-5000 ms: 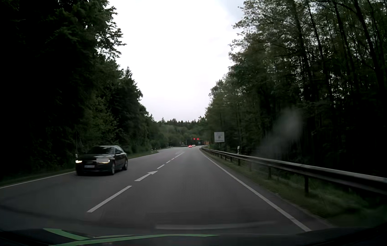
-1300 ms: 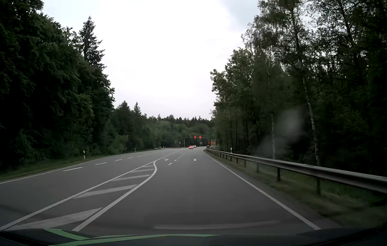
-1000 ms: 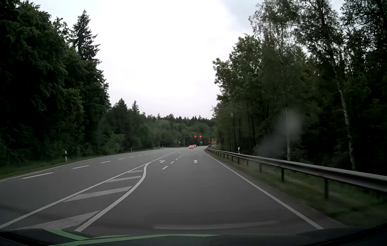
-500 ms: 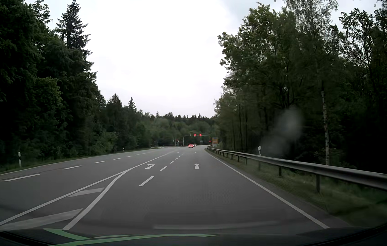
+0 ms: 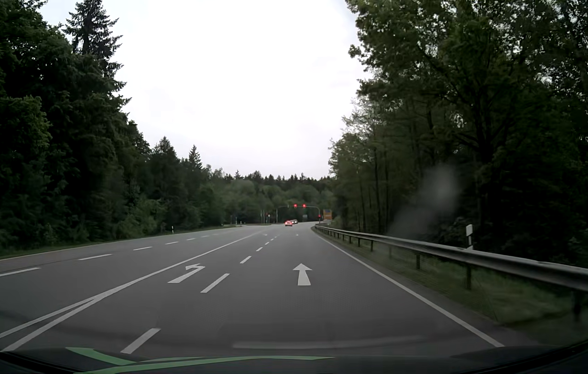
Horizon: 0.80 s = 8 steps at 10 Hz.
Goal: Follow the waypoints while adhering to traffic rules and regulations
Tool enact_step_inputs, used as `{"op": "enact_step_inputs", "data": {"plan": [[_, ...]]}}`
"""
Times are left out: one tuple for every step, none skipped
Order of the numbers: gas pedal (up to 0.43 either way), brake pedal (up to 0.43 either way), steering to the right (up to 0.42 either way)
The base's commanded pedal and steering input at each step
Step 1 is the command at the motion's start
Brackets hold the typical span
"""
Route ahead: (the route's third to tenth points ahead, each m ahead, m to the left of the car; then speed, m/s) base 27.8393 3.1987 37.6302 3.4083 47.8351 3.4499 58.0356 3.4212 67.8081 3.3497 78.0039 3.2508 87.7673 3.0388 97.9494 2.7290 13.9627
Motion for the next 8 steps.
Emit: {"op": "enact_step_inputs", "data": {"plan": [[0.0,0.0,0.002],[0.0,0.0,0.002],[0.0,0.0,0.003],[0.0,0.0,0.003],[0.0,0.0,0.003],[0.0,0.0,0.003],[0.0,0.0,0.003],[0.0,0.0,0.003]]}}
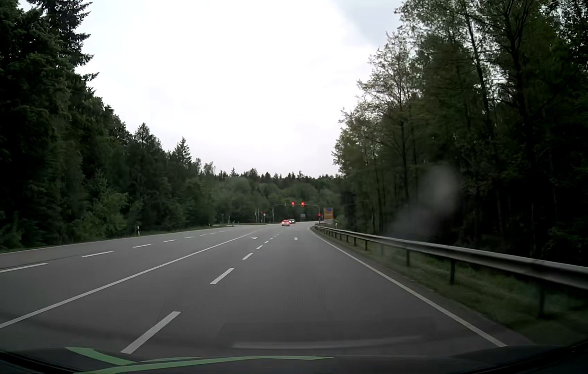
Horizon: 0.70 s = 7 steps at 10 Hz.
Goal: Follow the waypoints while adhering to traffic rules and regulations
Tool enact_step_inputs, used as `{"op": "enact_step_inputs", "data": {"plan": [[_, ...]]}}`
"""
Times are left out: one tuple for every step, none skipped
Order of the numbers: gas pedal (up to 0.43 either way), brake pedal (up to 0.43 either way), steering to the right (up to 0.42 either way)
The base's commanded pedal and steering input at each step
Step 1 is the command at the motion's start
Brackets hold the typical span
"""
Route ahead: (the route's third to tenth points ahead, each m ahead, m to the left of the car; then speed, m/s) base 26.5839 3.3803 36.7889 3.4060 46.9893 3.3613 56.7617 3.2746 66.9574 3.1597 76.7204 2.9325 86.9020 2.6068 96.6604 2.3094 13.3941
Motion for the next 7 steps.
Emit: {"op": "enact_step_inputs", "data": {"plan": [[0.0,0.0,0.003],[0.0,0.0,0.003],[0.0,0.0,0.003],[0.0,0.0,0.003],[0.0,0.0,0.003],[0.0,0.0,0.002],[0.0,0.0,0.001]]}}
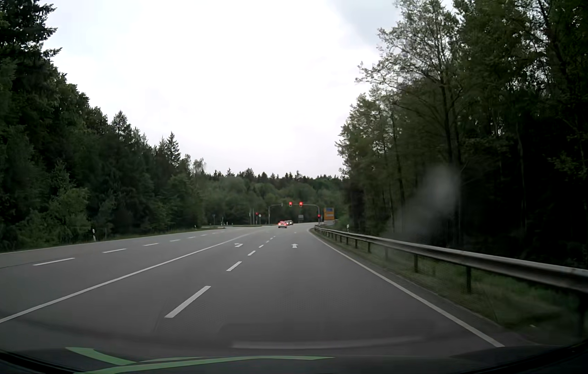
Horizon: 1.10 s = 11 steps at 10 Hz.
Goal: Follow the waypoints while adhering to traffic rules and regulations
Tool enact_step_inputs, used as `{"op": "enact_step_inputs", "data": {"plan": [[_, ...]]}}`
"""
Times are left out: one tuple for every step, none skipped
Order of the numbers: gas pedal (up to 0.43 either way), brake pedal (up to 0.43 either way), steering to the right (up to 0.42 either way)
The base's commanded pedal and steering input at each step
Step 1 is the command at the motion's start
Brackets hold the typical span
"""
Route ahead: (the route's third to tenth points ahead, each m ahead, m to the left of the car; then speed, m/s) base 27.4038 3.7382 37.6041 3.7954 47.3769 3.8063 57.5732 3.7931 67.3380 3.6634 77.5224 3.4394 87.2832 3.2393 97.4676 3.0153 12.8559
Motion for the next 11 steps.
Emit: {"op": "enact_step_inputs", "data": {"plan": [[0.0,0.0,0.0],[0.0,0.0,0.0],[0.0,0.0,0.0],[0.0,0.0,0.0],[0.0,0.0,0.0],[0.0,0.0,0.0],[0.0,0.0,0.0],[0.0,0.0,0.0],[0.0,0.0,0.0],[0.0,0.0,0.0],[0.0,0.0,0.0]]}}
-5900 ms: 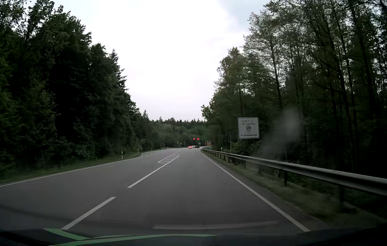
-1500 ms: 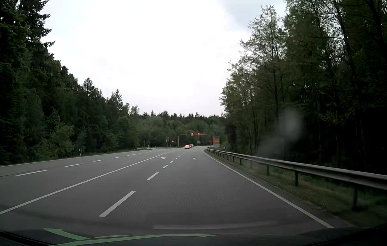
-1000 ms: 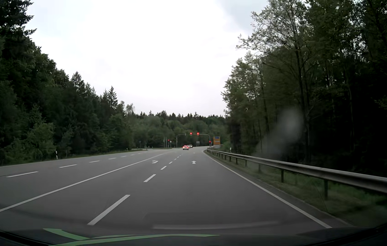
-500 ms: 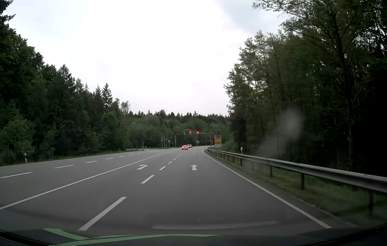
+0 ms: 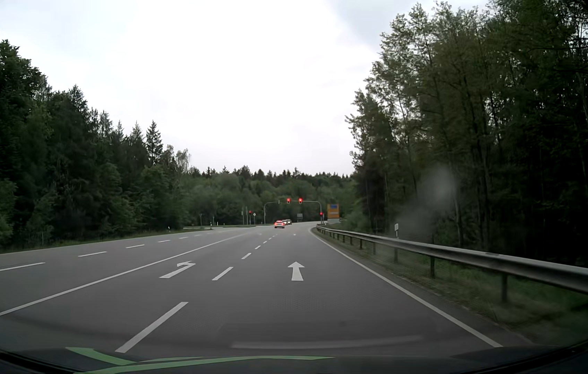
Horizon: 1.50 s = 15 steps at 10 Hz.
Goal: Follow the waypoints while adhering to traffic rules and regulations
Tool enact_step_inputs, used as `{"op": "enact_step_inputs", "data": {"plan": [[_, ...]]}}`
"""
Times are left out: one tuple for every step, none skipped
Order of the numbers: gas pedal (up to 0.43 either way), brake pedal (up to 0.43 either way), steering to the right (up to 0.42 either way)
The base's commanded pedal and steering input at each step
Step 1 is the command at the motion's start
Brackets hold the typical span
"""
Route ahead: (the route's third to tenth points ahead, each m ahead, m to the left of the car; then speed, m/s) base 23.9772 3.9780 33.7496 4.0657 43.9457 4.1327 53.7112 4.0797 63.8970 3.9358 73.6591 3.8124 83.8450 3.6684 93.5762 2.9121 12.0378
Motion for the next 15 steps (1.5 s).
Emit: {"op": "enact_step_inputs", "data": {"plan": [[0.0,0.0,0.0],[0.0,0.0,0.0],[0.0,0.0,0.0],[0.0,0.0,0.0],[0.0,0.0,0.0],[0.0,0.0,0.0],[0.0,0.0,0.0],[0.0,0.0,0.0],[0.0,0.0,0.0],[0.008,0.0,0.0],[0.02,0.0,0.0],[0.039,0.0,0.0],[0.047,0.0,-0.001],[0.047,0.0,-0.002],[0.059,0.0,-0.002]]}}
